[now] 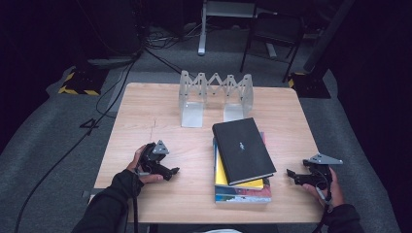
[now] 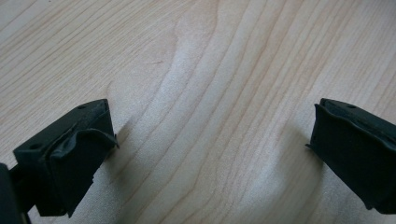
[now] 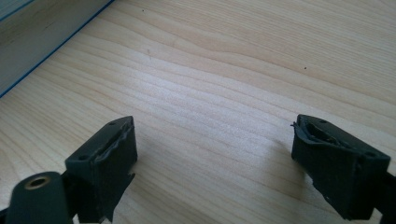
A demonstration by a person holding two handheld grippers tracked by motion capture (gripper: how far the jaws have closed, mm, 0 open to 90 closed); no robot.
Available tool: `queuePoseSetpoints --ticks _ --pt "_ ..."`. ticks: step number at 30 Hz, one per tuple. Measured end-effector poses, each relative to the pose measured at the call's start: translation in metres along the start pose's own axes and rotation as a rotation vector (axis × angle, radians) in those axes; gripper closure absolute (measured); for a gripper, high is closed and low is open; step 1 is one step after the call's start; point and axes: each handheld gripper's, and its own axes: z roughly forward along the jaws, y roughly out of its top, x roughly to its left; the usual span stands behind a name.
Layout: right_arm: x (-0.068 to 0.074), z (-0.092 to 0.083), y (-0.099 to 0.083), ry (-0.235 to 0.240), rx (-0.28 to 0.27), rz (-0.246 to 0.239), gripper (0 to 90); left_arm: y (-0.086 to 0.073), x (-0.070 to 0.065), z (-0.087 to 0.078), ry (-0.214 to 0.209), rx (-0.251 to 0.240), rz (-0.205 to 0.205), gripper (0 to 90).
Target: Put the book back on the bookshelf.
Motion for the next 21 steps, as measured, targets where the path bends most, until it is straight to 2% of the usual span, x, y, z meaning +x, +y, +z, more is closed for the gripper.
queuePoseSetpoints --ticks 14,18,21 --pt "0.0 0.0 0.0 -0.004 0.002 0.0 14.2 -0.003 0.002 -0.004 0.003 0.01 -0.004 0.6" --pt "0.0 -0.006 0.003 0.007 0.051 -0.012 22.1 0.0 0.002 -0.006 0.004 0.039 -0.005 1.9" --pt "0.0 -0.01 0.004 0.007 0.043 -0.024 19.9 0.001 0.003 -0.006 -0.003 0.037 0.003 4.8"
